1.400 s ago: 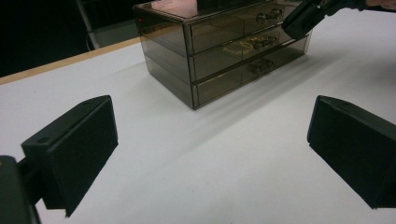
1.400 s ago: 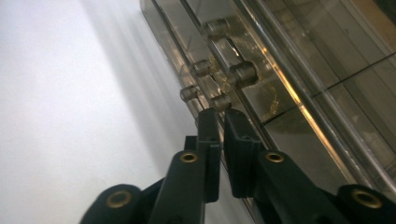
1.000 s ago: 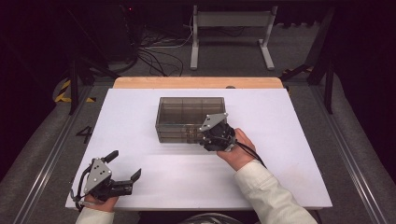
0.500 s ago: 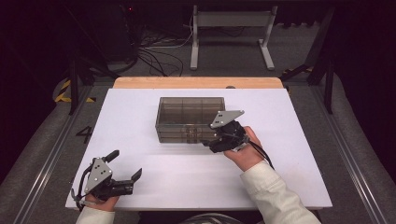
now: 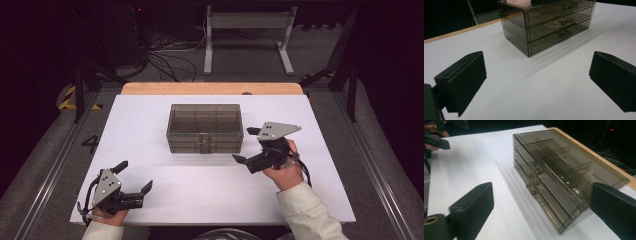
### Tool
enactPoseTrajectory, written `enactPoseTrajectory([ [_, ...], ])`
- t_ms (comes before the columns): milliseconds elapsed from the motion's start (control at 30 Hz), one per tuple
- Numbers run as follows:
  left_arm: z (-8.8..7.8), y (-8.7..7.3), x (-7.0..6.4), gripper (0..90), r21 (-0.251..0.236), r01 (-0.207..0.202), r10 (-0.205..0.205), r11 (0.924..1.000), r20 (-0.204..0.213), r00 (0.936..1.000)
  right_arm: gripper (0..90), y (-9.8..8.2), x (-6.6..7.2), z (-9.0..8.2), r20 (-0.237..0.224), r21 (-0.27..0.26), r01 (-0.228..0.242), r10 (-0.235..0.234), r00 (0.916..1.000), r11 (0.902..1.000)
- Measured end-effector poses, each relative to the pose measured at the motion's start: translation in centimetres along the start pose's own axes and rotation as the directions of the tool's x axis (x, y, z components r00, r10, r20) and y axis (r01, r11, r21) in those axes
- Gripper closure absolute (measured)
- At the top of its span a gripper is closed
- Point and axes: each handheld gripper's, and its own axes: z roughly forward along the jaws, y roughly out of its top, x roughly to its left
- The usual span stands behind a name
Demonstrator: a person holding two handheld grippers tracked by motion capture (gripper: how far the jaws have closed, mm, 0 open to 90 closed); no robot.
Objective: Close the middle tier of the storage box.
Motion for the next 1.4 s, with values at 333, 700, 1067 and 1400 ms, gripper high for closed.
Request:
enactPoseTrajectory([
  [333, 0.0, 0.0, 0.1, 1.9, -0.001, 0.001, -0.001, 1.0, 0.005, 1.0, 0.7, -3.1, -1.2, -3.4, 0.074, -0.107, -0.087, 0.095, 0.9927, 0.9905],
  [700, 0.1, 0.0, 0.1, 1.7, -0.005, -0.001, 0.001, 1.0, 0.002, 1.0, 0.0, -6.7, -1.9, -4.9, 0.097, -0.119, -0.116, 0.128, 0.987, 0.9861],
  [1067, 0.3, -0.1, 0.1, 1.6, 0.001, -0.01, 0.01, 0.9999, 0.004, 0.9999, 0.0, -11.5, -2.9, -6.9, 0.126, -0.162, -0.169, 0.19, 0.9736, 0.9722],
  [1400, 0.5, -0.3, 0.2, 0.7, -0.007, -0.015, 0.015, 0.9999, 0.006, 0.9999, 0.0, -14.2, -2.3, -7.1, 0.116, -0.108, -0.191, 0.204, 0.9721, 0.9755],
])
